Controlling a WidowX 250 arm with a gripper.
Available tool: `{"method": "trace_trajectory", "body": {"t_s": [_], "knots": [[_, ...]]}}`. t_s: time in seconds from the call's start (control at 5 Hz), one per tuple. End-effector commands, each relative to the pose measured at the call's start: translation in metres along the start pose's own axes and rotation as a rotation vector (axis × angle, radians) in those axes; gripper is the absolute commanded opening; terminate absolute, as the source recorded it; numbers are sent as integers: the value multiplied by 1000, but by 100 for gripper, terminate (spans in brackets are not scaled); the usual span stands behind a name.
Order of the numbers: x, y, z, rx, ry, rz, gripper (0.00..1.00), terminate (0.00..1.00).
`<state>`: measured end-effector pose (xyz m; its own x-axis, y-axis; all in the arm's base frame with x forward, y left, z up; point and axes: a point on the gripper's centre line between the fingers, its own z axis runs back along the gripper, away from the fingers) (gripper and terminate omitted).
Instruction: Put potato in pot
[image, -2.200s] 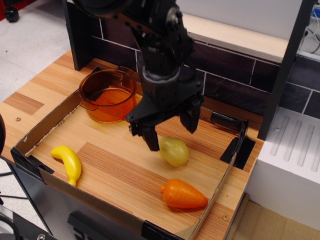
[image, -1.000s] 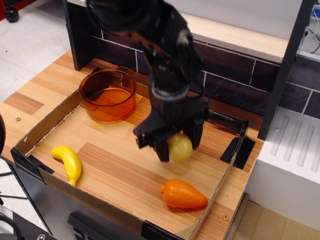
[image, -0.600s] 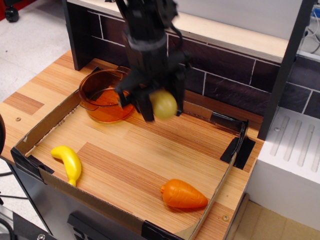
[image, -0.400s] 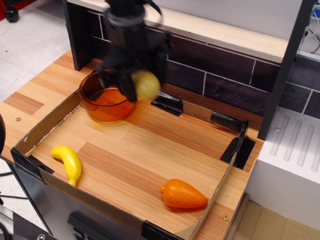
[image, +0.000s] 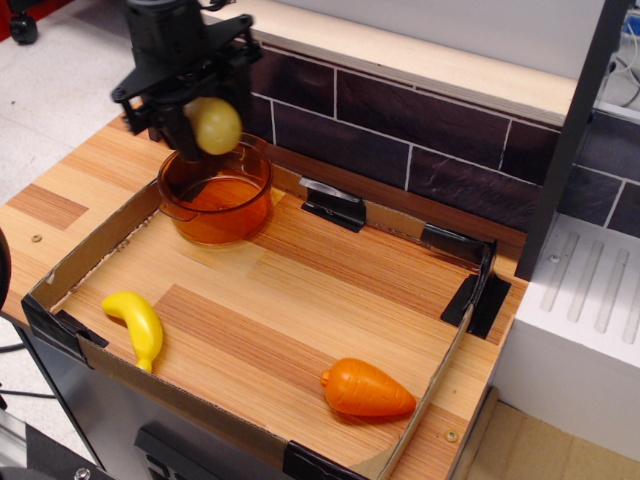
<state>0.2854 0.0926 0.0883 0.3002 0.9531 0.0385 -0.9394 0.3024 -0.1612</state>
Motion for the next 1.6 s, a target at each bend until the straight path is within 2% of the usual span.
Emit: {"method": "trace_trajectory", "body": {"t_s": [0.0, 0.2, 0.4, 0.6, 0.8, 1.0, 1.2, 1.4], "knots": [[39, -9, -1, -53, -74, 29, 0, 0], [38, -8, -11, -28, -84, 17, 0, 0], [32, -6, -17, -15, -92, -3, 100, 0], [30, -9, -9, -25, -67, -5, 100, 0], [26, -13, 8, -55, -37, 4, 100, 0], [10, -15, 34, -78, -7, -23, 100, 0], [-2, -15, 55, -46, 44, -85, 100, 0], [-2, -15, 55, -46, 44, -85, 100, 0]]}}
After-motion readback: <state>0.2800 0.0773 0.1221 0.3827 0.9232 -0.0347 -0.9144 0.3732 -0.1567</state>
